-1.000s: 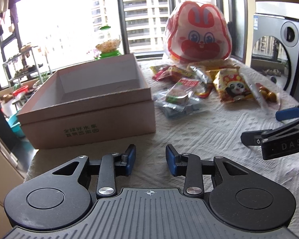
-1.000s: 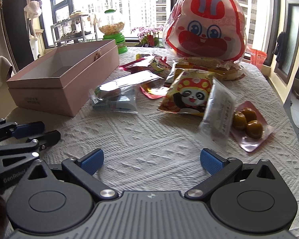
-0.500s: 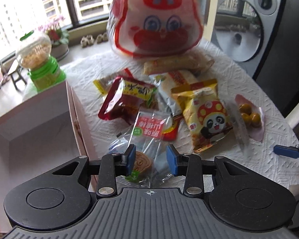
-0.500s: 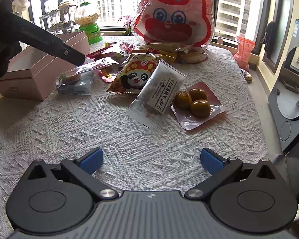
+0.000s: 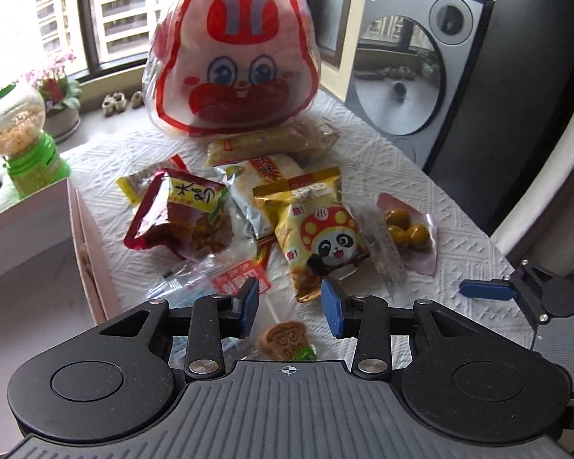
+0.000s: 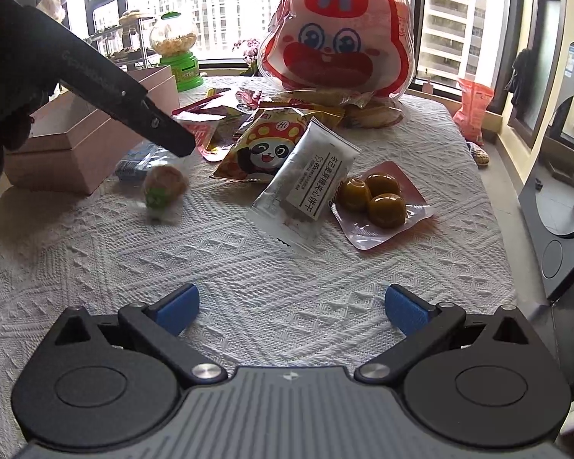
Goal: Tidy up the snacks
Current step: 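Grasp the cookie lollipop packet with the left tool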
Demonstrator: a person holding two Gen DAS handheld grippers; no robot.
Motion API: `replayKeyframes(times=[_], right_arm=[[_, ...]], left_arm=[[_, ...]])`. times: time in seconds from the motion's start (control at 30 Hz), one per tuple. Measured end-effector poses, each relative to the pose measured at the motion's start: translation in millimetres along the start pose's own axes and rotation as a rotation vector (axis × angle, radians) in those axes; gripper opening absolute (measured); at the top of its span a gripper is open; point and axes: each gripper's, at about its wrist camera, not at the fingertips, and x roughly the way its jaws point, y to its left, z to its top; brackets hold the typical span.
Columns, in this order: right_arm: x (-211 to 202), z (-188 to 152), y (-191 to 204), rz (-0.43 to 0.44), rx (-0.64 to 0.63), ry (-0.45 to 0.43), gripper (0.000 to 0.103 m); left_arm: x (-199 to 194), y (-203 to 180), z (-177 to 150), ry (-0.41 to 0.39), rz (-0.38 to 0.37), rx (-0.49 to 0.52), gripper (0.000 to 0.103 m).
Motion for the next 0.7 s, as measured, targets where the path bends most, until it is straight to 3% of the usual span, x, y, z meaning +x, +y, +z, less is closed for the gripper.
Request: replayKeyframes(times=[0.13, 0.33, 0.43, 0.5, 0.6, 0.7], right_arm=[[-0.1, -0.2, -0.3, 0.0, 0.002, -0.002, 0.103], [0.1, -0.7, -0.1, -0.003, 0.004, -0.005, 0.103], [0.0, -0.8, 0.2, -0.005, 0.004, -0.005, 0.103], [-0.5, -1.1, 0.2, -0.007, 0.004, -0.006, 0.103], [-0.8, -1.3, 0.5, -0.01, 0.004, -0.008, 0.103], [-1.0, -1.2, 0.5, -0.009, 0.005, -0.008, 0.103]], left_arm=[[8.8, -0.6, -7.2, 0.072, 0.094, -0.055, 0.041], [8.5, 6.3, -31.0, 0.04, 0.025, -0.263, 0.04], [23.9, -9.7, -27.9, 0.05, 0.08, -0.211, 0.041], [32.8, -21.8, -26.0, 0.034, 0.107, -0.145, 0.051], [41.5, -34.1, -27.2, 0.0, 0.147, -0.038, 0.051], [41.0, -32.6, -34.1, -0.039, 0.144, -0.001, 0.048]])
